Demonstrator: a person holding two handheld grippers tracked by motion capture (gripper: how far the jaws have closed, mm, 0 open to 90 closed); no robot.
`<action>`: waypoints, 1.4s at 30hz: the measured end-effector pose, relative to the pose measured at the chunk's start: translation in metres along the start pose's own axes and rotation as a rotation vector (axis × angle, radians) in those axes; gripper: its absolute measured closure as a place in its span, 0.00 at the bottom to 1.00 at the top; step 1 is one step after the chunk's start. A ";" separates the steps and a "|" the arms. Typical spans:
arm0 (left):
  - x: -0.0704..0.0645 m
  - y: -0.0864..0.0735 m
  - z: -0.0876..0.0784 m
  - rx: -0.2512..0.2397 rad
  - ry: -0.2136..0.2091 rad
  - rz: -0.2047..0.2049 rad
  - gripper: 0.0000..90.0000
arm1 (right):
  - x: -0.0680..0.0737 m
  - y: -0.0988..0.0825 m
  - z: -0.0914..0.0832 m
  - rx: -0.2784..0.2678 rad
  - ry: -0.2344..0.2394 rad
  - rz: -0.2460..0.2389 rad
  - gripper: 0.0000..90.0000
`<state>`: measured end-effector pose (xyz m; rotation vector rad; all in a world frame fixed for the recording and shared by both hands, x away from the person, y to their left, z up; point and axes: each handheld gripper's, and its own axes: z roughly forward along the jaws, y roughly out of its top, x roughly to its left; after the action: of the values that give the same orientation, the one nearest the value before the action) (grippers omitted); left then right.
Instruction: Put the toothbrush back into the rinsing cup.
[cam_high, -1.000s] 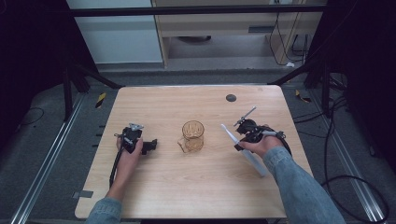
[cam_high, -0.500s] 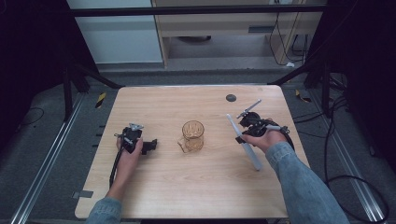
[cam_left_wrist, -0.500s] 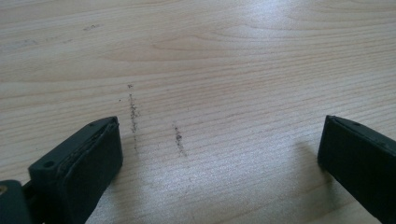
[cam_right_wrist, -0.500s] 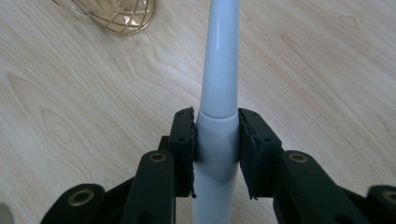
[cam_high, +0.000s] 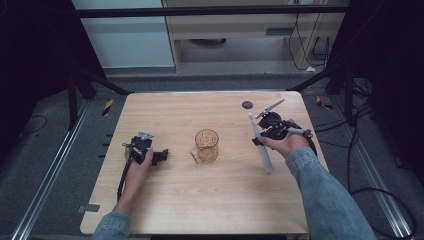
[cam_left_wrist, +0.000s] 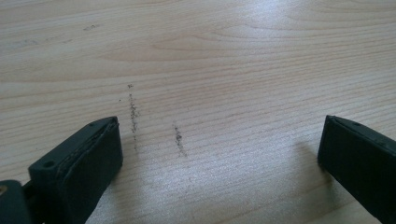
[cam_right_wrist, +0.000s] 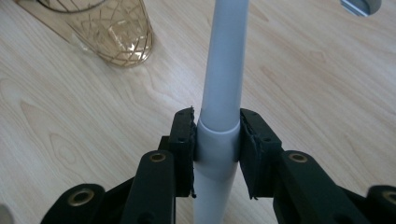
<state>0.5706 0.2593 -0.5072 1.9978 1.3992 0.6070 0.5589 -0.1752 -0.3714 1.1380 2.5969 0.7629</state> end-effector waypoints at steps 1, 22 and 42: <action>0.000 0.000 0.000 0.000 0.000 0.000 0.00 | 0.000 0.001 0.000 -0.009 -0.002 0.001 0.76; 0.000 0.000 0.000 0.000 0.000 0.001 0.00 | 0.002 0.025 -0.001 -0.172 -0.041 0.003 0.76; 0.000 0.000 0.000 0.000 0.000 0.001 0.00 | 0.013 0.068 -0.003 -0.280 -0.082 -0.025 0.76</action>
<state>0.5706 0.2593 -0.5072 1.9991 1.3982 0.6077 0.5917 -0.1275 -0.3324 1.0284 2.3406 1.0136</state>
